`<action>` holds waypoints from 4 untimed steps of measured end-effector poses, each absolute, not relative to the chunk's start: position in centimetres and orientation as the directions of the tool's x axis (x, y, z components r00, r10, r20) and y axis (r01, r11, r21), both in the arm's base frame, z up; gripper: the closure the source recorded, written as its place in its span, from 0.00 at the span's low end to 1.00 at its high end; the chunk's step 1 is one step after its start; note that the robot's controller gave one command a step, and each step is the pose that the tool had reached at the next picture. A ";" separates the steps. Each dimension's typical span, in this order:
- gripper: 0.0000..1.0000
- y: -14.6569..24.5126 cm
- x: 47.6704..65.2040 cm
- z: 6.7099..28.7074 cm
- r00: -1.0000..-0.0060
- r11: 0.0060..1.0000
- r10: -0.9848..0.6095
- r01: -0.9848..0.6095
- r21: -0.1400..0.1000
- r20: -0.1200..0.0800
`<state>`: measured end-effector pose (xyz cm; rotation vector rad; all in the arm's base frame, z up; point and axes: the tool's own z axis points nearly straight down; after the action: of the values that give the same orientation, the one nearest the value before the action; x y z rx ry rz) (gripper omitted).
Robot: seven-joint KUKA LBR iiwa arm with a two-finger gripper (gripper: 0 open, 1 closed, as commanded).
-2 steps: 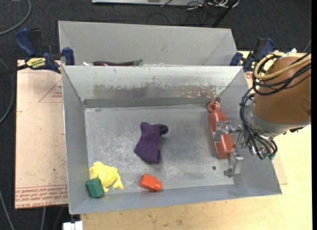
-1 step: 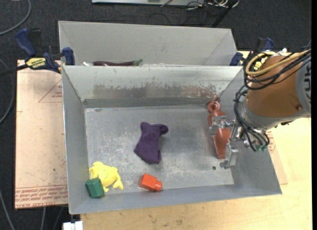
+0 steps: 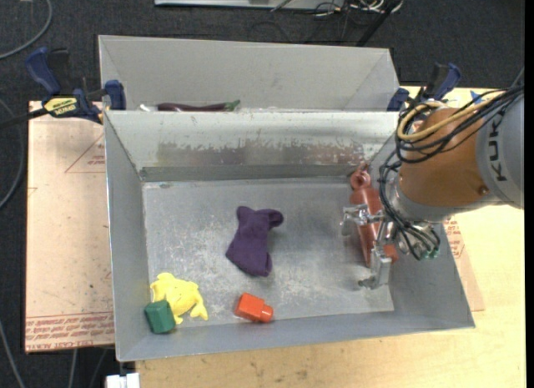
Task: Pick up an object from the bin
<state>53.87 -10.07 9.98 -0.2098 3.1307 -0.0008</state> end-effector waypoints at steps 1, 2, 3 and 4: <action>0.00 -5.1 56.0 9.3 -0.990 0.990 -0.140 -0.140 -0.001 -0.002; 0.00 -0.7 57.5 10.8 -0.976 0.976 -0.217 -0.217 0.000 -0.006; 0.00 1.8 59.9 9.8 -0.969 0.969 -0.248 -0.248 0.000 -0.009; 0.00 6.0 59.7 9.0 -0.981 0.981 -0.195 -0.195 -0.001 -0.007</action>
Offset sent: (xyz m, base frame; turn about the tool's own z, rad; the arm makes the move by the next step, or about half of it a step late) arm 0.0473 0.1180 0.0186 -0.1527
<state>59.67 5.95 9.03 -0.3075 3.1196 0.0002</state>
